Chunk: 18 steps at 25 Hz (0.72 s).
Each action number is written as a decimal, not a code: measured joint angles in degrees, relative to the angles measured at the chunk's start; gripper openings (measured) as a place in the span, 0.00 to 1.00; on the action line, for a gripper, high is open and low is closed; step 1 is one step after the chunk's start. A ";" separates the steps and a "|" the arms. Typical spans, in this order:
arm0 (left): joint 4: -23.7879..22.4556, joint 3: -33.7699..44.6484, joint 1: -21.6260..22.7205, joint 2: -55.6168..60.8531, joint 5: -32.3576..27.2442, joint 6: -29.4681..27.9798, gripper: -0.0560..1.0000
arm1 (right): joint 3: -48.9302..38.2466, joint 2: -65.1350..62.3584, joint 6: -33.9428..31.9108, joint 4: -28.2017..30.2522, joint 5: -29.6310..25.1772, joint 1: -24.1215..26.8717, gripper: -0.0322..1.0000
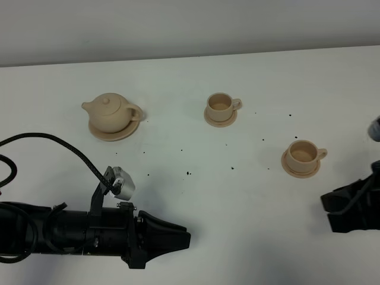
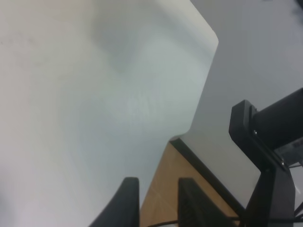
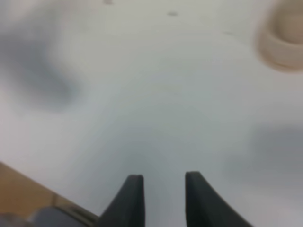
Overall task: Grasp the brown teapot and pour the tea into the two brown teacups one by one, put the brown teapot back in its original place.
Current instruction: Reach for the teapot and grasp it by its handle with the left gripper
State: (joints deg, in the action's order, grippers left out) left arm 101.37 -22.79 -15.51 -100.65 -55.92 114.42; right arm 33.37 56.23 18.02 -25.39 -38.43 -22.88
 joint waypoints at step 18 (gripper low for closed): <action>-6.88 -14.60 0.00 1.19 0.04 -20.05 0.29 | 0.00 -27.51 -13.53 20.76 -22.39 0.00 0.27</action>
State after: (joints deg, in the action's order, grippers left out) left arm 94.49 -37.39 -15.51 -99.46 -55.87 94.37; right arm 33.37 28.72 4.48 -4.64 -60.82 -22.88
